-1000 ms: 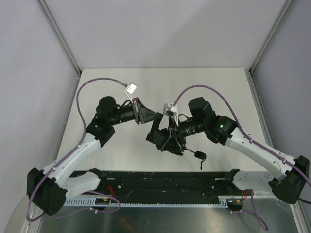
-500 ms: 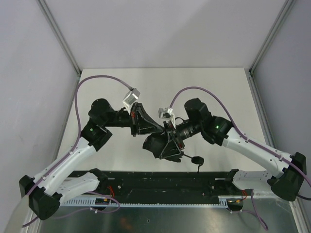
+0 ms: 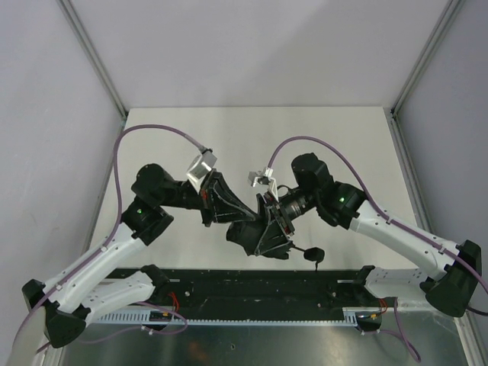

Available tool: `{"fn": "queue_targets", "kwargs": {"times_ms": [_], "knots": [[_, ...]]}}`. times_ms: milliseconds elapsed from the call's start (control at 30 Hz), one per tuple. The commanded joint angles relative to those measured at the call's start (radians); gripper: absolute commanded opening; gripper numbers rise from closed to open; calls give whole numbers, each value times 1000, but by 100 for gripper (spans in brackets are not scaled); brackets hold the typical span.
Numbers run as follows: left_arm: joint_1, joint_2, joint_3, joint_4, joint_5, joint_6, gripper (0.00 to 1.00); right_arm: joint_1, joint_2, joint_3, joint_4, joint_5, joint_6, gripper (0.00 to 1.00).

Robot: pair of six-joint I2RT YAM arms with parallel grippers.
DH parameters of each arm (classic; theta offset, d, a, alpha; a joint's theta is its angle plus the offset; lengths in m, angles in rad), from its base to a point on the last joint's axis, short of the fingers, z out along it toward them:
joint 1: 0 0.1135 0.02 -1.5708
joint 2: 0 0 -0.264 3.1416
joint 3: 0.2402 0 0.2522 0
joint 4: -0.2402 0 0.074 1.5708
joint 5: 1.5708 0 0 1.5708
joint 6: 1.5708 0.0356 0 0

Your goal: Put away the umbrella

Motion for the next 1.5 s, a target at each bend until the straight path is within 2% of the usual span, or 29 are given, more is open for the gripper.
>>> {"fn": "queue_targets", "kwargs": {"times_ms": [0,300,600,900,1000,1300,1467], "knots": [[-47,-1,48,29,79,24,0,-22,-2,29,96,-22,94,0],[-118,40,54,1,184,47,0,-38,35,29,189,-93,212,0],[-125,31,46,-173,252,183,0,-46,21,30,276,-143,355,0],[-149,30,26,-189,316,216,3,-15,32,27,543,-152,588,0],[-158,24,21,-189,335,227,7,-5,46,25,628,-155,677,0],[-159,34,3,-204,389,248,43,9,59,24,753,-167,795,0],[-153,43,9,-214,388,256,47,-2,52,24,721,-173,761,0]]}}
